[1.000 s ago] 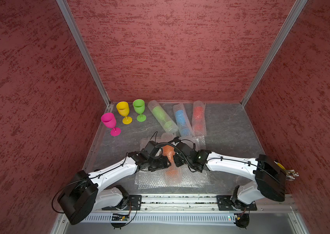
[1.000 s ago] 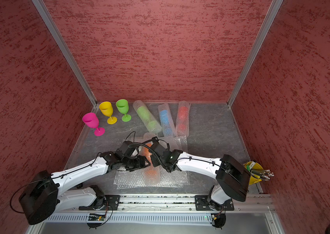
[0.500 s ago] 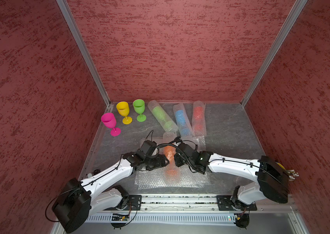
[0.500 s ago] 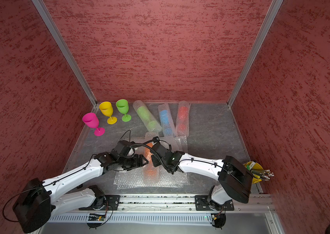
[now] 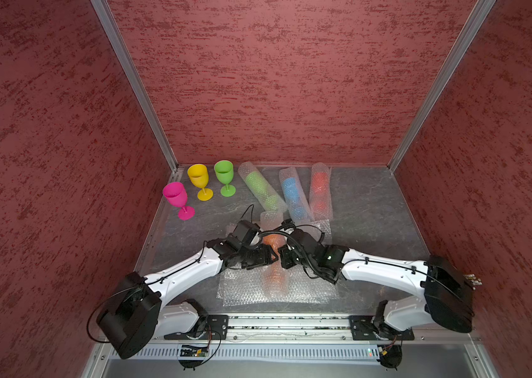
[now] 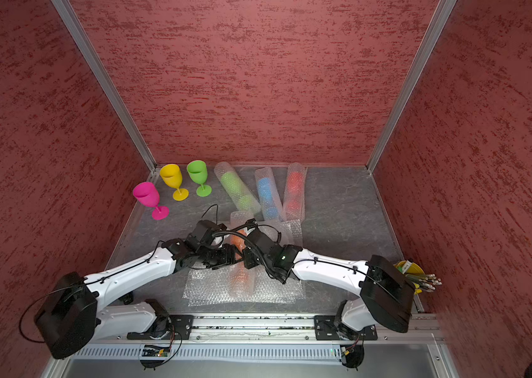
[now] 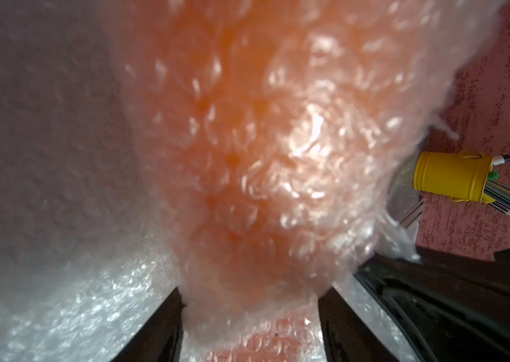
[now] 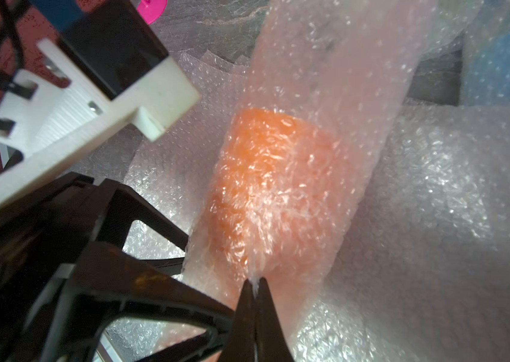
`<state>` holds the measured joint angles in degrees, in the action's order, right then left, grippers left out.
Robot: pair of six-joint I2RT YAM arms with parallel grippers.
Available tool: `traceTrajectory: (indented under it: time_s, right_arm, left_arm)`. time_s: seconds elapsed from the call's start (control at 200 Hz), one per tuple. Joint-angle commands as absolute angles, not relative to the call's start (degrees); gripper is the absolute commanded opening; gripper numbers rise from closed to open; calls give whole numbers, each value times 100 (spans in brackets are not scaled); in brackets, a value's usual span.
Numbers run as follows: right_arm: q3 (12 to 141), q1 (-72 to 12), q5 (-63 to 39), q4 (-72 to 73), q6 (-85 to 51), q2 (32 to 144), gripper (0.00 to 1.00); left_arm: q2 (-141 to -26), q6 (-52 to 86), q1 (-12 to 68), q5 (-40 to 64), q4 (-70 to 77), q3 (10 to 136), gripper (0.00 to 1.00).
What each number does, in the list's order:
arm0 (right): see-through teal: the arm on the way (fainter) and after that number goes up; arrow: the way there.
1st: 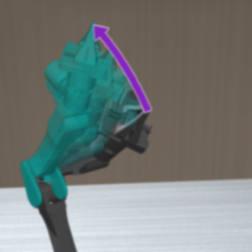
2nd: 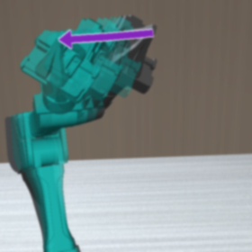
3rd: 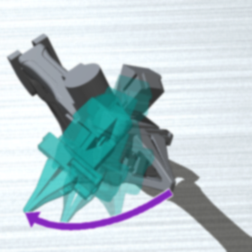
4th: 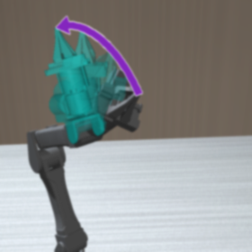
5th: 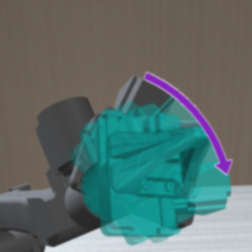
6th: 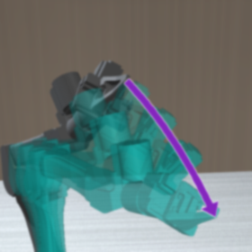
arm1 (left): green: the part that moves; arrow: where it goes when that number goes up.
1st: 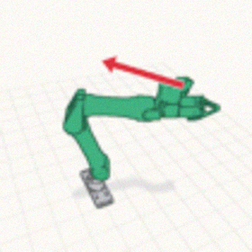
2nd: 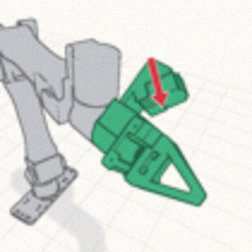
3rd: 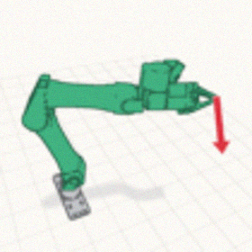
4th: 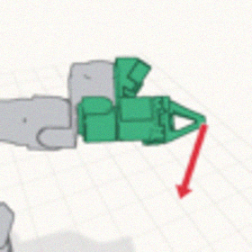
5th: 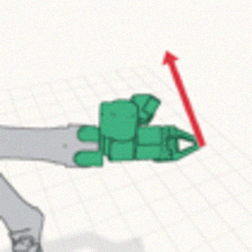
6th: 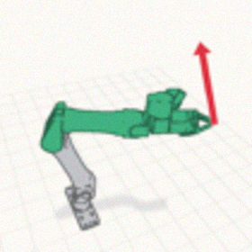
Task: Unpack wine glasses from bubble wrap
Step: Unwrap the bubble wrap.
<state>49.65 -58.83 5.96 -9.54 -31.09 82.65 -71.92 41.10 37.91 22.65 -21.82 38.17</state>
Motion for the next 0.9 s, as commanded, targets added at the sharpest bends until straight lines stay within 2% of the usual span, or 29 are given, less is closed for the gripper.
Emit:
traceTrajectory:
  time_s: [0.0, 0.06, 0.2, 0.361, 0.511, 0.897]
  right_arm:
    - [4992, -5898, 476, -716, -3158, 8194, 0]
    - [5033, -5898, 502, -765, -3114, 8272, 0]
    - [5181, -5897, 866, -1053, -2996, 8474, 0]
    - [5281, -5860, 1277, -1323, -2784, 8354, 0]
    - [5326, -5745, 1786, -1541, -2715, 8133, 0]
    - [4554, -5318, 2517, -1227, -3234, 7337, 0]
  left_arm:
    - [-7370, 3967, 3770, 2331, -2004, 3916, 63]
    - [-7425, 3964, 3755, 2278, -1995, 3961, 57]
    - [-7331, 4062, 3631, 2301, -1975, 3938, 30]
    - [-6809, 4279, 3474, 2438, -2058, 3791, 19]
    - [-6412, 4465, 3347, 2616, -2138, 3626, 0]
    - [-5957, 4218, 2707, 2944, -2560, 3491, 0]
